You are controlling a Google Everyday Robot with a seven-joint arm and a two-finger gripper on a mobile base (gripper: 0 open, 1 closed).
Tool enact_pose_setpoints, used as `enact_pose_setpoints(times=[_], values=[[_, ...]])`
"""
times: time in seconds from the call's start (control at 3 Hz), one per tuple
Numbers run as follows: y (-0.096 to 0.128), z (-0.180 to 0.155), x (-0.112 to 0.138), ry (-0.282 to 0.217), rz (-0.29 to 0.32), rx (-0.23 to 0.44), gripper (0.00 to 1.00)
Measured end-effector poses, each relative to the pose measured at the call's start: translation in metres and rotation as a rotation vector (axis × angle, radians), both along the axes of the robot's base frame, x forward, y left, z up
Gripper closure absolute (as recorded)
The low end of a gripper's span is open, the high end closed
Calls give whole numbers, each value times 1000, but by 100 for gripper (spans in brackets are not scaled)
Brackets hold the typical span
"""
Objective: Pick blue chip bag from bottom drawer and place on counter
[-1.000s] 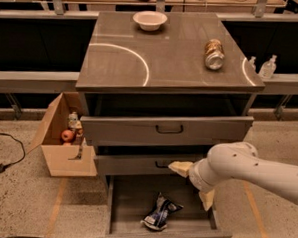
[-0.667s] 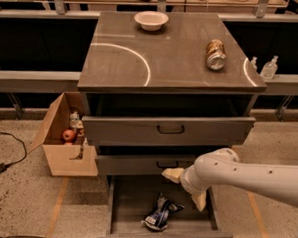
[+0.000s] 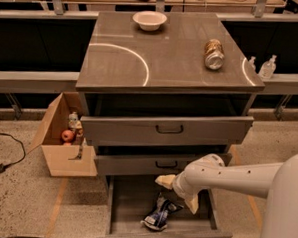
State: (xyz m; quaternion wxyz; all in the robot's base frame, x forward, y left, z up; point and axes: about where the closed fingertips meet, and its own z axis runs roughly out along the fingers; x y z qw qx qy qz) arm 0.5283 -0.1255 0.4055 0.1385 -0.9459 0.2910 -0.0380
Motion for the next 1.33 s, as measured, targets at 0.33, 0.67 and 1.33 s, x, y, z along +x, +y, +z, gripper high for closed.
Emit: enact_pose_setpoints(times=[0.33,0.67,1.33], values=[[-3,-33,-5,17,0,40,0],[2,-73,0,-1,69,72,0],[14,-152,25,-73,214,75,0]])
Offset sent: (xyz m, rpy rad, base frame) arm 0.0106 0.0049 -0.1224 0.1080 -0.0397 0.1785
